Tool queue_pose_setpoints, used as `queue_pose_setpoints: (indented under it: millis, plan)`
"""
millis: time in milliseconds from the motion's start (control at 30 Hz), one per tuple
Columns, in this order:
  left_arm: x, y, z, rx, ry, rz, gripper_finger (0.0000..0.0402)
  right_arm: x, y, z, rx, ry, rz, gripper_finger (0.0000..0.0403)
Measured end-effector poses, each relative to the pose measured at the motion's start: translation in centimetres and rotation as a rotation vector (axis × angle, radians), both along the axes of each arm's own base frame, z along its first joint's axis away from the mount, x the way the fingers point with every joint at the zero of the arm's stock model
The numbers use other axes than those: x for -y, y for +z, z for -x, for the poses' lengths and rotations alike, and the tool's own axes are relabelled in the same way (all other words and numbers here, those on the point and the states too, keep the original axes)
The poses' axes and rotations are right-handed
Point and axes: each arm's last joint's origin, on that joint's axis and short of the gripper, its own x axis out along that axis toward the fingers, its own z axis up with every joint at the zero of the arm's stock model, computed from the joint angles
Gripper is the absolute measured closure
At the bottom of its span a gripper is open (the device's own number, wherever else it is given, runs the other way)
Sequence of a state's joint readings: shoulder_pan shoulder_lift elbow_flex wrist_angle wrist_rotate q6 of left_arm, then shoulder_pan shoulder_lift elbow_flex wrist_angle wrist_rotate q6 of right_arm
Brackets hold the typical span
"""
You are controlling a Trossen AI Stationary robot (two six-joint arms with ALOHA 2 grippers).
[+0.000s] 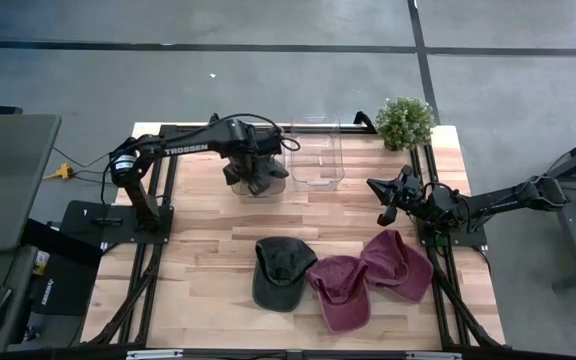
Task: Pick & Place hat
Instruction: Put the left black cap into the left transparent bin, then put the black cap into the left transparent bin
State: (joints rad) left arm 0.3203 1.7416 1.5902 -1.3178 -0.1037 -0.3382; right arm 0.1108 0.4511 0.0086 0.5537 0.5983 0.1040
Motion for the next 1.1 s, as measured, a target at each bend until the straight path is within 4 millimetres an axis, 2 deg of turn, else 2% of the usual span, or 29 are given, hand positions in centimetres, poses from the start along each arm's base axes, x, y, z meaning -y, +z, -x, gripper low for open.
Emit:
queue_pose_setpoints:
  millis: [233, 467, 600, 800, 933, 1100]
  plan:
    - [-0.3, 0.0, 0.2, 0.002, 0.011, 0.028, 0.039, 0.0, 0.0, 0.0, 0.0, 0.0, 0.0, 0.0396]
    - [-0.3, 0.6, 0.3, -0.005, 0.018, 0.027, 0.0324, 0.0, 0.0, 0.0, 0.0, 0.0, 0.0, 0.0395]
    - [-0.3, 2.7, 0.2, 0.045, 0.018, 0.014, 0.0272, 0.0, 0.0, 0.0, 0.0, 0.0, 0.0, 0.0395]
    - [-0.1, 7.6, 0.3, 0.18, 0.024, 0.023, 0.0214, 0.0, 0.0, 0.0, 0.0, 0.0, 0.0, 0.0394]
    - [0.3, 10.4, 1.2, 0.228, 0.039, 0.033, 0.0203, 0.0, 0.0, 0.0, 0.0, 0.0, 0.0, 0.0396]
    - [0.9, 12.0, 1.6, 0.297, 0.019, 0.156, 0.0202, 0.0, 0.0, 0.0, 0.0, 0.0, 0.0, 0.0397]
